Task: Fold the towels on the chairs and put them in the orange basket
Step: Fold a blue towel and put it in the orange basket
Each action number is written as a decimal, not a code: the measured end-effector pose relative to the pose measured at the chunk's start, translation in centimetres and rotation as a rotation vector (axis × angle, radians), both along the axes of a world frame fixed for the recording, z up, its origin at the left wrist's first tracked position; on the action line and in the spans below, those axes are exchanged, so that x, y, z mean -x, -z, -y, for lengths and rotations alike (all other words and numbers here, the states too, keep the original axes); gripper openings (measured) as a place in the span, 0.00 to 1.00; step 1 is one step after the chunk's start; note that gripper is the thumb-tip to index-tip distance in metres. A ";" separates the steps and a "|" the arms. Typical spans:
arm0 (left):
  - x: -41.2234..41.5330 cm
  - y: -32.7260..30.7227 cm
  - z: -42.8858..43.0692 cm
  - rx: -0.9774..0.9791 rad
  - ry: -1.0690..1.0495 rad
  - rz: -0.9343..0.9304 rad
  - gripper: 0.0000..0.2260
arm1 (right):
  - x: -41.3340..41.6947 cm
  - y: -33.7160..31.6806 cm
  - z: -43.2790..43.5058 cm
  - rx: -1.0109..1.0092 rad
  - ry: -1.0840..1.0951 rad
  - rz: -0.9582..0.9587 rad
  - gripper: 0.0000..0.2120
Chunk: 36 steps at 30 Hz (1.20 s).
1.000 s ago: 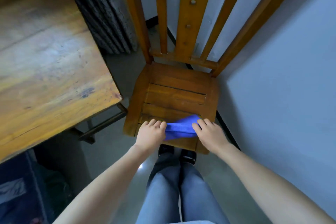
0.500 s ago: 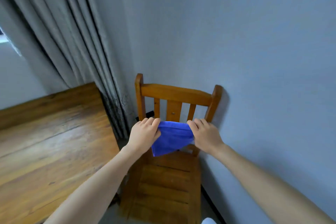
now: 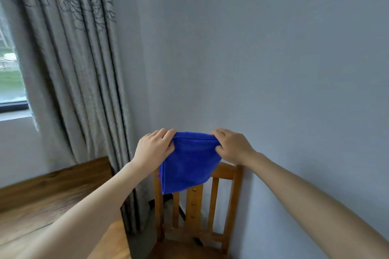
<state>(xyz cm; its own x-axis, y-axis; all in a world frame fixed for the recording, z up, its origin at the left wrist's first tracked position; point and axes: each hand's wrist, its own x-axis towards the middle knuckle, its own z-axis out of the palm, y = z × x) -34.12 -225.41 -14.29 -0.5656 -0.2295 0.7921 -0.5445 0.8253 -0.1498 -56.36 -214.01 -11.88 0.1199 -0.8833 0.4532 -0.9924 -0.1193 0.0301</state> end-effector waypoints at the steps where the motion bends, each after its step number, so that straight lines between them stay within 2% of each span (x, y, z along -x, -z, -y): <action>1: -0.5 -0.2 -0.1 0.008 -0.015 0.004 0.10 | -0.2 -0.4 0.3 -0.028 -0.011 0.023 0.15; 5: -3.1 -1.0 -1.0 -0.032 -0.128 0.094 0.11 | -1.4 -0.6 1.9 -0.091 -0.112 0.060 0.14; 9: -7.2 -0.4 -3.5 -0.349 -0.264 0.151 0.14 | -3.0 0.0 3.5 -0.150 -0.292 0.031 0.14; 17: -13.4 5.9 -16.7 -0.573 -0.599 0.041 0.12 | -9.5 4.5 2.9 -0.442 -0.731 -0.021 0.17; 21: -16.8 9.2 -27.0 -0.743 -0.887 -0.056 0.20 | -16.4 7.7 0.6 -0.497 -0.985 -0.151 0.16; 24: -19.0 10.1 -37.1 -0.849 -1.165 -0.111 0.12 | -23.5 8.9 -4.5 -0.577 -1.237 -0.212 0.14; 26: -19.8 10.2 -43.5 -0.885 -1.338 -0.167 0.10 | -27.5 9.4 -9.1 -0.627 -1.377 -0.268 0.15; 33: -19.5 8.7 -60.6 -0.925 -1.802 -0.316 0.09 | -38.0 9.6 -22.7 -0.478 -1.734 -0.421 0.18; 36: -19.2 7.8 -65.9 -0.943 -1.934 -0.372 0.08 | -41.0 8.5 -28.1 -0.447 -1.860 -0.446 0.15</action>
<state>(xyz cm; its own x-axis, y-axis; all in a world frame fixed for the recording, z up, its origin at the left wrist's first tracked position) -14.87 -159.55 -22.08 0.8863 -0.4457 0.1259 -0.4605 -0.8770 0.1368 -15.37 -185.89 -20.42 0.9020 0.4290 -0.0491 0.4208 -0.8988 -0.1228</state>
